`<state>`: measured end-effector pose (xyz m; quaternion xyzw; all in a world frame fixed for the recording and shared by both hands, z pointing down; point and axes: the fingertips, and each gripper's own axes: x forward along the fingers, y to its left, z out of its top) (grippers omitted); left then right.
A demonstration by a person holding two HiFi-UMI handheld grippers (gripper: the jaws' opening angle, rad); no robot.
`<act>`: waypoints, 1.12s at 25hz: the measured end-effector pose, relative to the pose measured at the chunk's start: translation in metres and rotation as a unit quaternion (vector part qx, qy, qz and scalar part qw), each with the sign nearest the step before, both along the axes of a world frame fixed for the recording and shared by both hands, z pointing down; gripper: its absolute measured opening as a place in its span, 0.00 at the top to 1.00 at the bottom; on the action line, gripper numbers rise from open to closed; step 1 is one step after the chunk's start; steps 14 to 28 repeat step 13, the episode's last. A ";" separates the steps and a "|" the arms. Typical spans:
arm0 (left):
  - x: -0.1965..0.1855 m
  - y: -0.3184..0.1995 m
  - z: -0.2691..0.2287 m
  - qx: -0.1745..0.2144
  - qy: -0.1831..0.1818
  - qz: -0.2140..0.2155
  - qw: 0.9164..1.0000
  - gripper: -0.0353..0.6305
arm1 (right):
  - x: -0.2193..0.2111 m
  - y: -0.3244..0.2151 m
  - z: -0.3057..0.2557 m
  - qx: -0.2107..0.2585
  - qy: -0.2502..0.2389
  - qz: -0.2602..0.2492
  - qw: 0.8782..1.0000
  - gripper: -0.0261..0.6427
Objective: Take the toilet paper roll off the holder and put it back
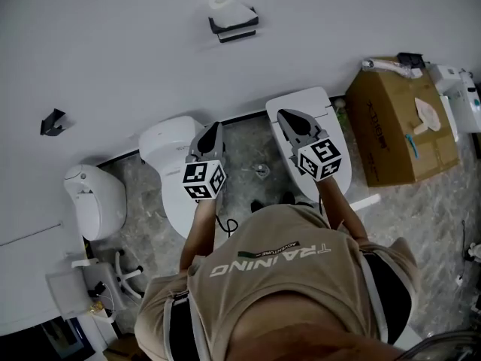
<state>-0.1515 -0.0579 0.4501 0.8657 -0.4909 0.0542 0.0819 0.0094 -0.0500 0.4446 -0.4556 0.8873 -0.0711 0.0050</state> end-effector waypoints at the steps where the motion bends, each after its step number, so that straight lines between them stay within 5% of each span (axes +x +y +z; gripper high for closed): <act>1: -0.001 0.002 0.000 -0.001 0.000 -0.003 1.000 0.94 | 0.000 -0.001 0.001 -0.003 -0.003 -0.002 1.000 0.94; 28: -0.017 0.017 0.011 -0.012 0.005 -0.022 1.000 0.94 | -0.032 -0.017 -0.003 0.008 -0.021 -0.019 1.000 0.94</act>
